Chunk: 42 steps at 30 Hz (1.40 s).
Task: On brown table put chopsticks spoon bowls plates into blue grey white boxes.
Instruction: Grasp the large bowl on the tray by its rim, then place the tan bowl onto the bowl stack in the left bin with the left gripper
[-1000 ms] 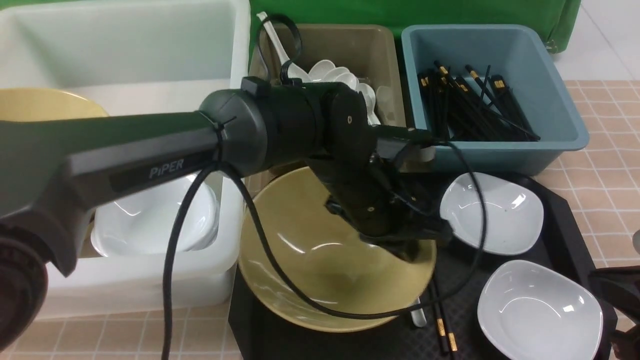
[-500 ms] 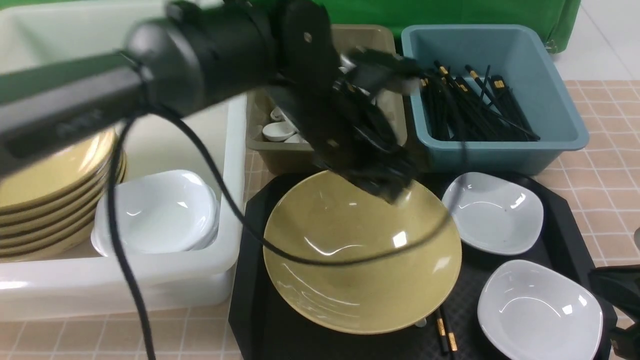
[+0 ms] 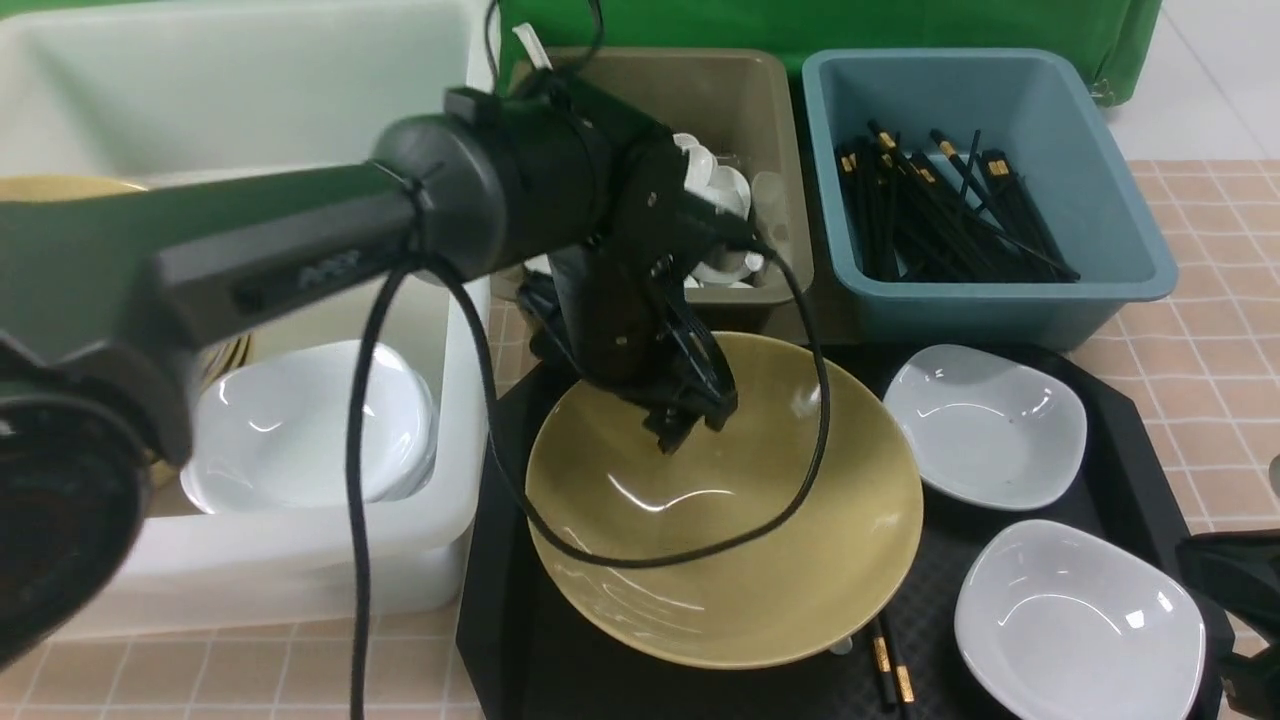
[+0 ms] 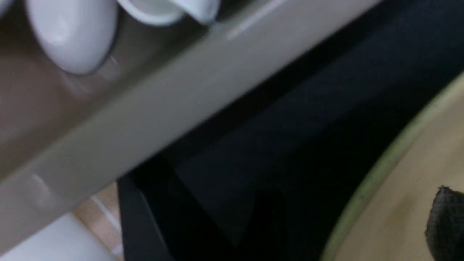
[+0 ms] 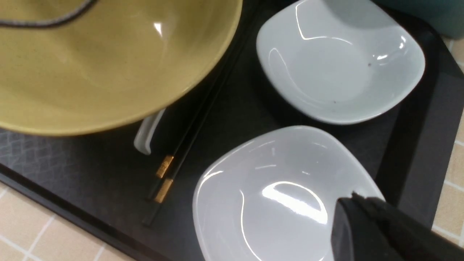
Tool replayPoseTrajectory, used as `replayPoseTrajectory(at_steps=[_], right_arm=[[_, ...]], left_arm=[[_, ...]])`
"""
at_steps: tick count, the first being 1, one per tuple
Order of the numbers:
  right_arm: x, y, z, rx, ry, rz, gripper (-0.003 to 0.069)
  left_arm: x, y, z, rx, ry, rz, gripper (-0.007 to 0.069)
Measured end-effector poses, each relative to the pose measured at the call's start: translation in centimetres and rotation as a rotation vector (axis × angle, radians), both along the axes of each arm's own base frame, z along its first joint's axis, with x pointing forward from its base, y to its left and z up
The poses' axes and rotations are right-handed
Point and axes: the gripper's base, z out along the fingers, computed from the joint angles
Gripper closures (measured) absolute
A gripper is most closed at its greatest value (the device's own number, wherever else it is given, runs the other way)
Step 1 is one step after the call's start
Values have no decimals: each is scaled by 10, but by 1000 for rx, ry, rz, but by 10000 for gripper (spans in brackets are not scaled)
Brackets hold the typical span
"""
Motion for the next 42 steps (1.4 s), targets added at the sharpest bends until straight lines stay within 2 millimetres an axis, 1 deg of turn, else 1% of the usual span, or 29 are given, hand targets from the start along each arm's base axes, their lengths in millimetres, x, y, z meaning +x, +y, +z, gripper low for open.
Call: replayPoseTrajectory(at_steps=[2, 4, 5, 6, 9, 11, 12, 13, 14, 15, 17, 20, 21, 23, 24, 25, 26, 28, 29, 30, 31, 32, 33, 34, 35, 36, 37, 39, 42], right_arm=[[0, 0, 0, 0, -1, 0, 610], [0, 0, 0, 0, -1, 0, 609], [0, 0, 0, 0, -1, 0, 608], [0, 0, 0, 0, -2, -1, 608], [0, 0, 0, 0, -4, -1, 606], [0, 0, 0, 1, -6, -2, 604], [0, 0, 0, 1, -7, -2, 603], [0, 0, 0, 1, -7, -2, 603], [0, 0, 0, 1, -7, -2, 603], [0, 0, 0, 1, -7, -2, 602], [0, 0, 0, 2, -6, -3, 600], [0, 0, 0, 3, -6, -4, 597], [0, 0, 0, 3, -6, -4, 596], [0, 0, 0, 4, -5, -5, 594], [0, 0, 0, 7, -4, -8, 593], [0, 0, 0, 7, -4, -8, 593], [0, 0, 0, 15, -1, -16, 591], [0, 0, 0, 18, 0, -18, 589], [0, 0, 0, 18, 0, -18, 589], [0, 0, 0, 20, 1, -20, 587], [0, 0, 0, 20, 1, -20, 587], [0, 0, 0, 20, 1, -20, 585], [0, 0, 0, 21, 1, -20, 584], [0, 0, 0, 21, 1, -20, 584], [0, 0, 0, 21, 1, -20, 582], [0, 0, 0, 21, 2, -21, 581], [0, 0, 0, 24, 3, -23, 580], [0, 0, 0, 27, 4, -27, 580], [0, 0, 0, 32, 6, -31, 578]], left_arm=[[-1, 1, -3, 24, 21, -21, 254], [-2, 1, -3, 35, 32, -27, 322], [-4, 2, 4, 28, 51, -19, 379], [-6, 2, 12, 18, 51, -15, 412], [-17, 4, 39, -35, 47, -6, 550], [-23, 8, 62, -63, -3, -12, 599], [-28, 10, 77, -92, -39, -13, 613], [-29, 11, 80, -98, -43, -12, 615], [-32, 13, 91, -118, -70, -13, 617], [-40, 21, 115, -143, -144, -27, 614], [-53, 33, 145, -191, -219, -23, 615], [-80, 65, 201, -276, -379, 23, 615], [-84, 77, 212, -289, -414, 56, 615], [-99, 114, 241, -302, -530, 172, 617], [-105, 141, 255, -292, -598, 277, 617], [-106, 146, 257, -290, -610, 296, 617], [-112, 186, 269, -255, -694, 482, 617], [-121, 229, 272, -191, -771, 699, 617], [-122, 230, 271, -183, -774, 699, 617], [-126, 263, 266, -115, -819, 861, 615], [-125, 266, 264, -112, -818, 877, 615], [-126, 293, 249, -65, -811, 1009, 615], [-126, 304, 238, -58, -797, 1063, 615], [-125, 306, 234, -56, -790, 1071, 615], [-125, 314, 227, -60, -777, 1106, 615], [-121, 324, 208, -76, -737, 1152, 614], [-119, 332, 195, -104, -715, 1184, 611], [-115, 337, 176, -158, -684, 1204, 589], [-111, 340, 158, -207, -670, 1208, 526]])
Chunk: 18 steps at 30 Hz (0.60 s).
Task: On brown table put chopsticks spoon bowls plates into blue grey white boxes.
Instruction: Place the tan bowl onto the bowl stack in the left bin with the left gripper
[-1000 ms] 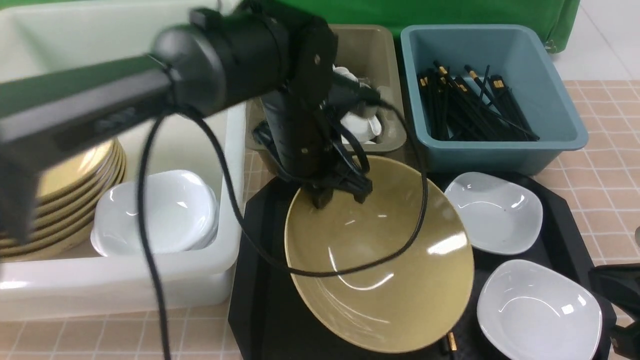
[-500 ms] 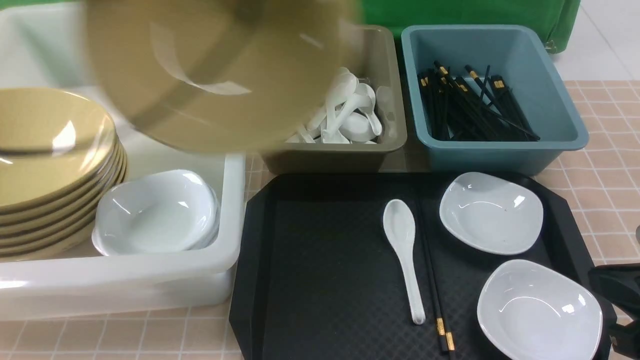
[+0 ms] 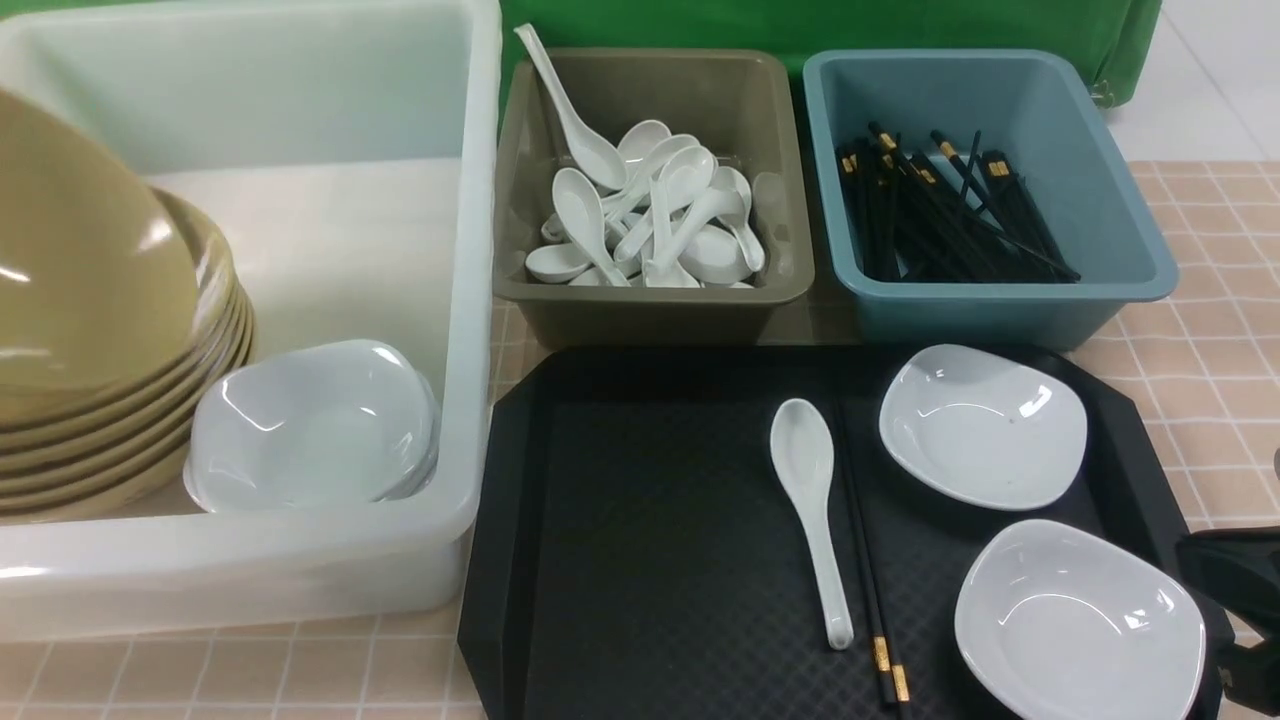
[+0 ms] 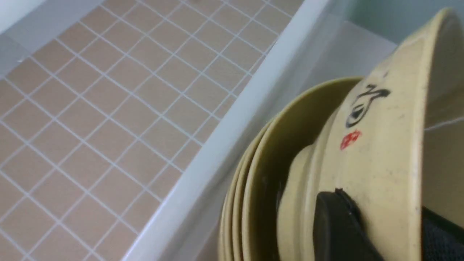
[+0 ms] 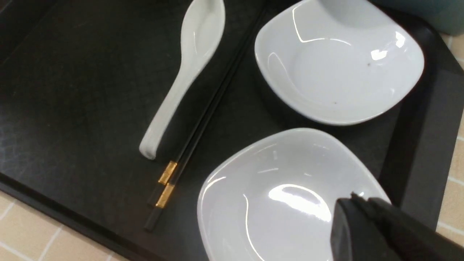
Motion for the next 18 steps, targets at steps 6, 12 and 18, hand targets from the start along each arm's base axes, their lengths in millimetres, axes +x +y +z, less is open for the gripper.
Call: replayPoseTrajectory(at_steps=[6, 12, 18], right_arm=[[0, 0, 0, 10, 4, -9, 572], [0, 0, 0, 18, 9, -17, 569], [0, 0, 0, 20, 9, -18, 561]], left_arm=[[2, 2, -12, -17, 42, -13, 256], [-13, -4, 23, 4, -20, -9, 53], [-28, -16, 40, -20, -124, -47, 61]])
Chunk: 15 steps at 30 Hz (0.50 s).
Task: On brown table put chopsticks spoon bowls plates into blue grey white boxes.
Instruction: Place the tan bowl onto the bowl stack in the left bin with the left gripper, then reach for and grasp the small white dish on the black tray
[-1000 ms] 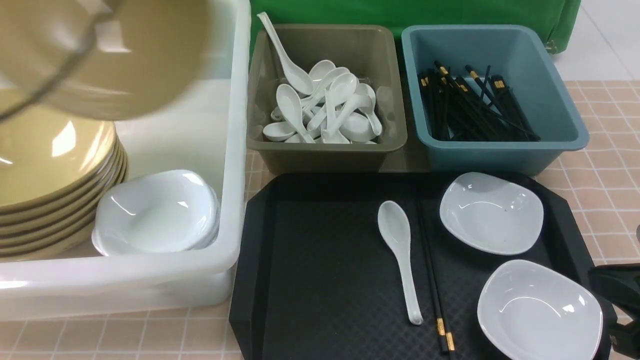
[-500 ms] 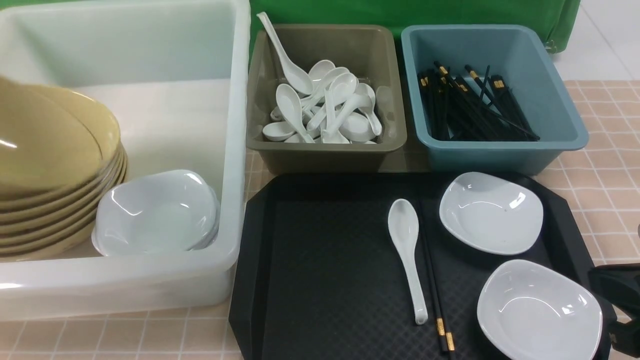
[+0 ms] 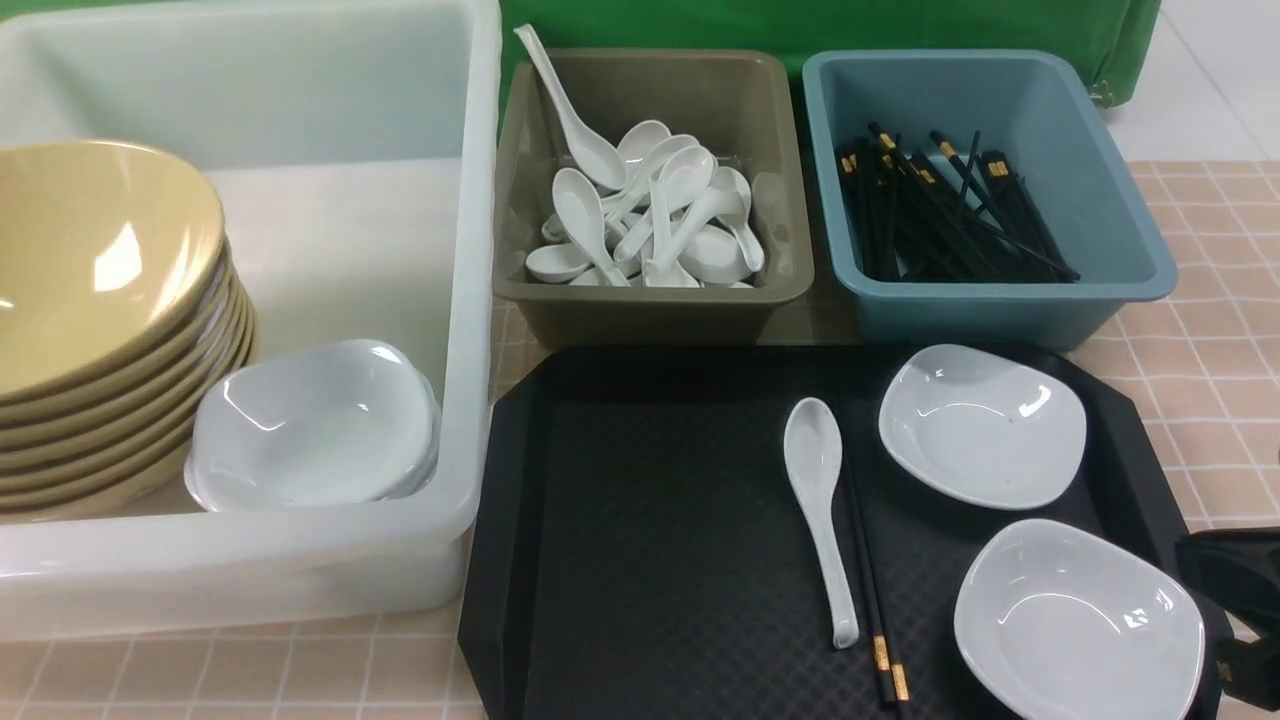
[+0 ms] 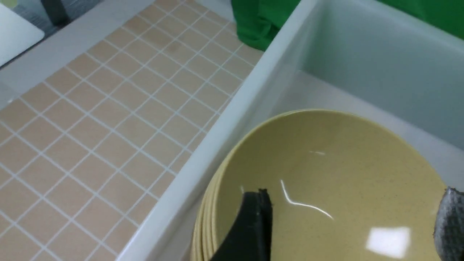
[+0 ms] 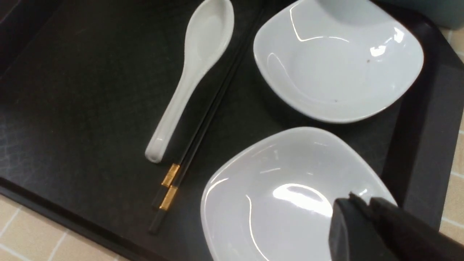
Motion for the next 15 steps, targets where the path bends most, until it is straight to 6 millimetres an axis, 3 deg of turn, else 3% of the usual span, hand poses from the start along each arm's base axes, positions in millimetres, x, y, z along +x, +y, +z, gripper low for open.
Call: replayPoseTrajectory(at_steps=[3, 5, 6, 8, 9, 11, 15], right_arm=[[0, 0, 0, 1, 1, -1, 561], [0, 1, -3, 23, 10, -15, 559], [0, 1, -4, 26, 12, -17, 559], [2, 2, -14, 34, 71, -24, 545], [3, 2, -14, 32, 76, -24, 543], [8, 3, -20, 19, 116, -15, 496], [23, 6, -21, -12, 158, 11, 329]], left_arm=[[4, -2, -23, -56, 29, -23, 102], [8, -8, -57, -165, 93, -53, 167], [8, -8, -57, -165, 93, -53, 172], [7, -27, -84, -238, 146, -160, 250], [6, -29, -84, -253, 141, -173, 263], [2, -56, -94, -265, 142, -341, 337], [-19, -102, -90, -205, 58, -636, 486]])
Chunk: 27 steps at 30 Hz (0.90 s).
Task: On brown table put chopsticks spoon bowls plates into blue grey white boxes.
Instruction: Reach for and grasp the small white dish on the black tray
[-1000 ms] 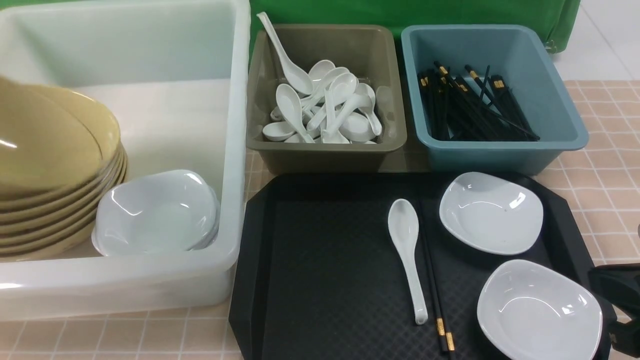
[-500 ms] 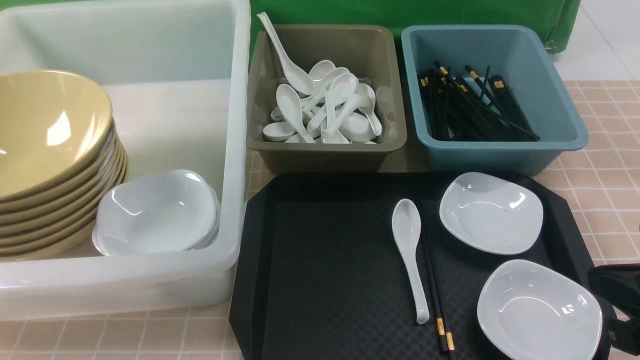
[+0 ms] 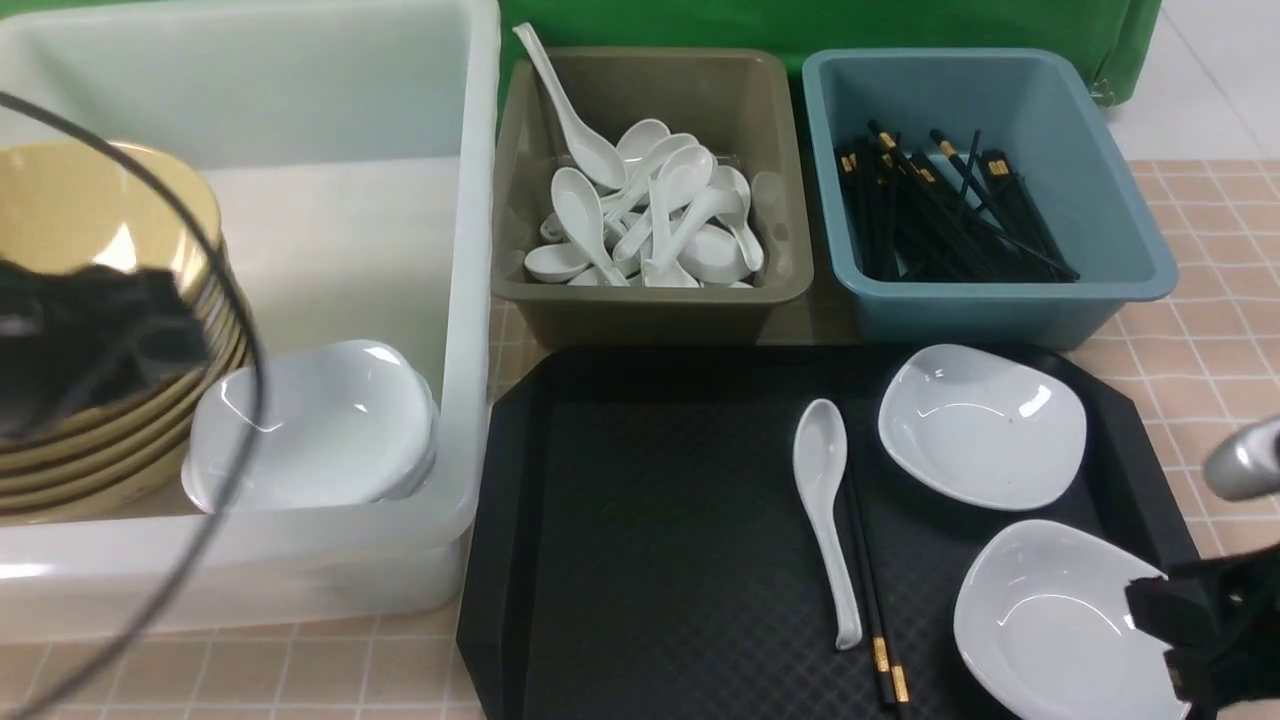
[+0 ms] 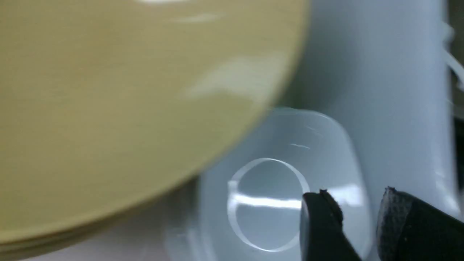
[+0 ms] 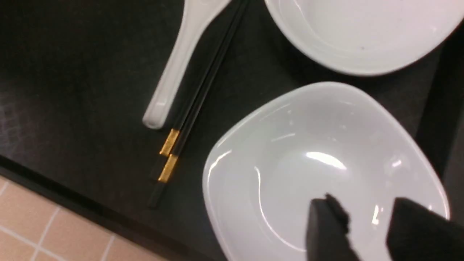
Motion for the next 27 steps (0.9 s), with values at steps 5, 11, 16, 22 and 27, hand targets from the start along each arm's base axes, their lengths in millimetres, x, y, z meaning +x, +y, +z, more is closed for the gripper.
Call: replayPoseTrajectory(at_steps=[5, 11, 16, 22, 27], right_arm=[[38, 5, 0, -36, 43, 18, 159], [86, 9, -28, -170, 161, 101, 116], [106, 10, -54, -224, 342, 110, 121], [110, 13, -54, -208, 467, 125, 386], [111, 20, -4, -159, 434, 163, 573]], left_arm=[[-44, -19, 20, 88, -331, -121, 616], [-93, -13, 20, 194, -591, -102, 634], [-113, -14, -13, 200, -552, -140, 634], [-127, -14, -34, 259, -526, -183, 634], [-134, -7, -24, 277, -688, -84, 634]])
